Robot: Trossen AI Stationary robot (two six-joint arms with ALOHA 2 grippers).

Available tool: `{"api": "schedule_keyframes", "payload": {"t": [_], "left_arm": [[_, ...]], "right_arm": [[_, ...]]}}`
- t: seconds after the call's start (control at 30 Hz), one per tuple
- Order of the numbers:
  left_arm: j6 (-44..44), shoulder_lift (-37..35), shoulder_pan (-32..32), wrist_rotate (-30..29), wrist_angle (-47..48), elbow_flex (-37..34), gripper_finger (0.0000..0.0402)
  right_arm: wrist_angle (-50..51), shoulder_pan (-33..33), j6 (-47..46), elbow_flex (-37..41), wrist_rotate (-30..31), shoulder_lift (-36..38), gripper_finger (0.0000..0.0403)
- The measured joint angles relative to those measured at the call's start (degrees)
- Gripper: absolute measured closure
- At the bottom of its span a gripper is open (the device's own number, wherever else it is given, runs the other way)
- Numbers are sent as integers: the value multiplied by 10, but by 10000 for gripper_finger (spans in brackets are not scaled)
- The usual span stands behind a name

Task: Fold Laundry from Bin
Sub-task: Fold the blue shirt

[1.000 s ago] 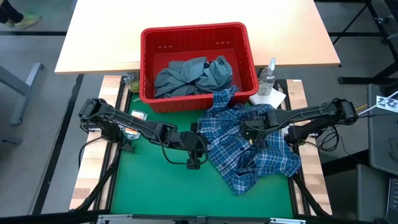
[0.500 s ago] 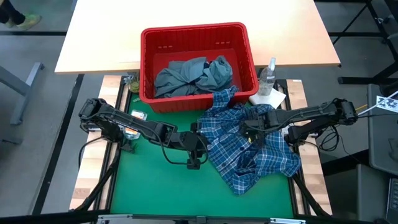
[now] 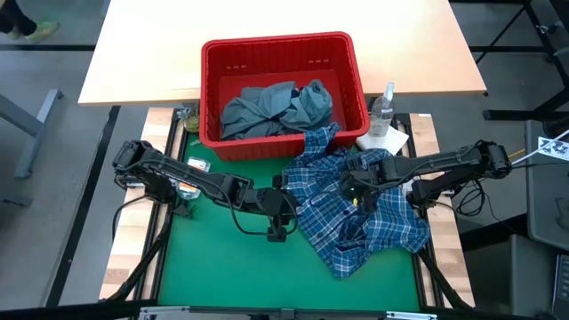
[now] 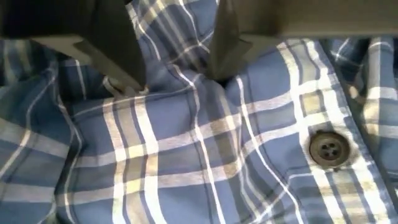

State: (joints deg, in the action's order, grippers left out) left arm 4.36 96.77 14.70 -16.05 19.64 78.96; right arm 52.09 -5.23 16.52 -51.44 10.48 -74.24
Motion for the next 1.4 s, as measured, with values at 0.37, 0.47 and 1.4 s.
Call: {"api": "schedule_keyframes", "payload": {"t": [0.37,0.47,1.4], "left_arm": [[0,0,0,0,0,0,273],[0,0,0,0,0,0,273],[30,-6,1,-133,0,0,273]], "right_arm": [[-59,0,13,0,-60,0,387],[-89,0,16,0,-65,0,393],[36,0,192,-483,138,0,402]]}}
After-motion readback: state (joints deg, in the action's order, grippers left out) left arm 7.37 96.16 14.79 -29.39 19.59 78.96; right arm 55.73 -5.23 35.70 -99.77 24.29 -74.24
